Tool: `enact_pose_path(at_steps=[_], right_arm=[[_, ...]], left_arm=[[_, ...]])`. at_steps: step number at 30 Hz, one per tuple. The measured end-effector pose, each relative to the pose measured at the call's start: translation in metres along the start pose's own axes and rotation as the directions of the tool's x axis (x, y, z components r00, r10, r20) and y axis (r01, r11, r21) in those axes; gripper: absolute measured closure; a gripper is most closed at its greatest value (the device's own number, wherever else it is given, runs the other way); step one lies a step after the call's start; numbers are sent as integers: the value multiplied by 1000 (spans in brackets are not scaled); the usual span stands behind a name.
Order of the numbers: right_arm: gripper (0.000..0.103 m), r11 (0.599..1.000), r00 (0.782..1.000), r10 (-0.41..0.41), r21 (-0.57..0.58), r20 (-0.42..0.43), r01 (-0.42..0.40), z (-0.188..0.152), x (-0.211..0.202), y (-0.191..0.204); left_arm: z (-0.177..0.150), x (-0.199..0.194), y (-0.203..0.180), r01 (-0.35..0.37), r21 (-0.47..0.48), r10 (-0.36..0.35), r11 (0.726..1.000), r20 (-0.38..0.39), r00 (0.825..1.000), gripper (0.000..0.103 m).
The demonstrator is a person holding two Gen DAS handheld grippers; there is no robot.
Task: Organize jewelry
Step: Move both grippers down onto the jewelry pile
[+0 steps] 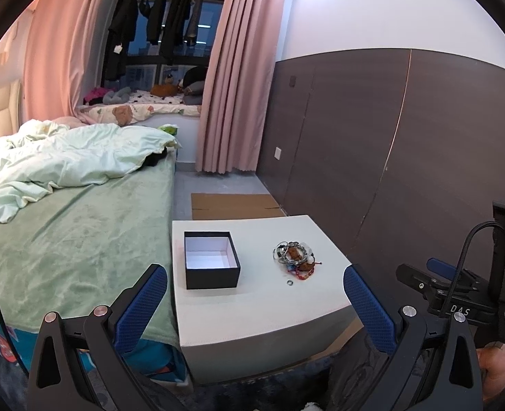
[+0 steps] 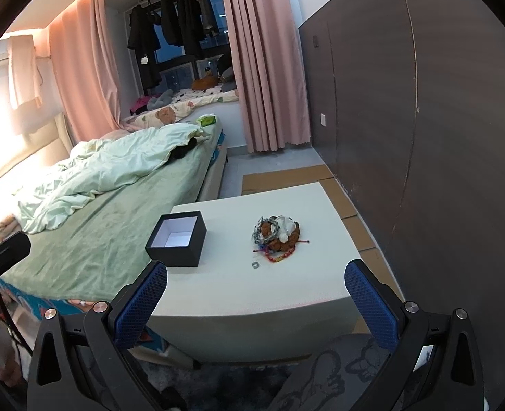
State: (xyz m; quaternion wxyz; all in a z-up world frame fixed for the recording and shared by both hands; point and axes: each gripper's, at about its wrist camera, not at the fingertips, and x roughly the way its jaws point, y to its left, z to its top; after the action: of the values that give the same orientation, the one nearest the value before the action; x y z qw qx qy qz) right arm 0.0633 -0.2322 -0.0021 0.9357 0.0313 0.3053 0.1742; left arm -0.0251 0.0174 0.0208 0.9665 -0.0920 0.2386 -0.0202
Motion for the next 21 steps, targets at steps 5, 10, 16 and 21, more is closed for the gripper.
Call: enact_pose_path(at_steps=[5,10,16,21], right_arm=[[0,1000,1000,1,17,-8,0,3,11,-8],[0,997,1000,-4,73,-22,6,8,29,-36],[0,992,999,-8,126,-46,13,10,54,-69],[0,988,997,2,151,-75,10,12,78,-85]], left_arm=[[4,19,4,20,-18,-20,1000,-16,1000,1],[7,48,4,41,-27,-43,999,-60,997,4],[8,84,0,58,-28,-60,998,-104,993,7],[11,121,-7,71,-23,-74,997,-138,988,7]])
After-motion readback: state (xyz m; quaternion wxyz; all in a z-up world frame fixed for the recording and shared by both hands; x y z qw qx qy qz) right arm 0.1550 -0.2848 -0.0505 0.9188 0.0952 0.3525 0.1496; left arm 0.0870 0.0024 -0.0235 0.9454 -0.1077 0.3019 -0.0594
